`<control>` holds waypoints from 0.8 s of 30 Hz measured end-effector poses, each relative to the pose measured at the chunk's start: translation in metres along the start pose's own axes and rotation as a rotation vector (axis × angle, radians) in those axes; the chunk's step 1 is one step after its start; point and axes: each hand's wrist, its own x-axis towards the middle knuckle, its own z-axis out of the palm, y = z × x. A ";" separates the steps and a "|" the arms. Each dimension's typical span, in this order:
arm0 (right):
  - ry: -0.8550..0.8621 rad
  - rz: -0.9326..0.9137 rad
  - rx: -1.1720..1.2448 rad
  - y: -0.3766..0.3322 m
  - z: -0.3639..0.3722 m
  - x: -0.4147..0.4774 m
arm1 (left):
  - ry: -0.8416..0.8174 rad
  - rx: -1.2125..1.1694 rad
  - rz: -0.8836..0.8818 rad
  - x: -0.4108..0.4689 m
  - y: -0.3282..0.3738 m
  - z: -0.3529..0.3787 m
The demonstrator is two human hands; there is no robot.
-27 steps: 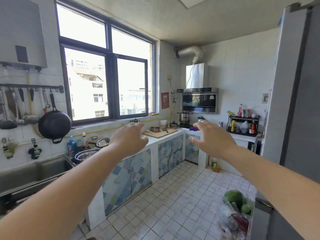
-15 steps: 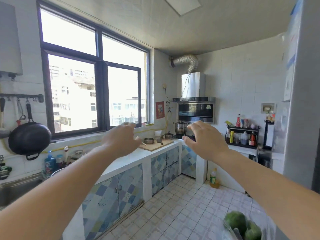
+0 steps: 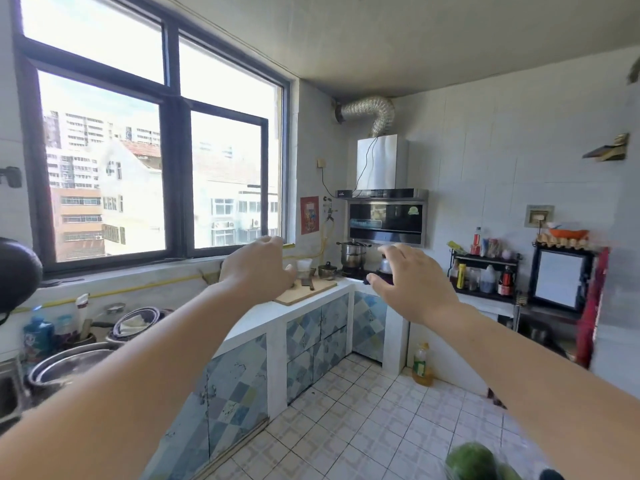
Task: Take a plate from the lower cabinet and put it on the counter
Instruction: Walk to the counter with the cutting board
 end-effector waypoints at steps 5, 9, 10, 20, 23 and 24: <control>0.017 0.013 -0.049 0.027 0.045 0.068 | -0.009 -0.002 0.059 0.073 -0.017 0.054; 0.039 0.049 -0.054 0.044 0.083 0.123 | -0.018 0.015 0.084 0.135 -0.034 0.092; 0.043 0.053 -0.055 0.048 0.093 0.134 | -0.020 0.010 0.089 0.149 -0.037 0.103; -0.034 0.084 -0.074 0.110 0.180 0.216 | -0.033 -0.023 0.125 0.257 -0.043 0.209; -0.046 0.095 -0.077 0.140 0.200 0.243 | -0.048 0.002 0.145 0.287 -0.032 0.244; -0.041 0.098 -0.076 0.151 0.206 0.252 | -0.052 0.016 0.158 0.298 -0.027 0.256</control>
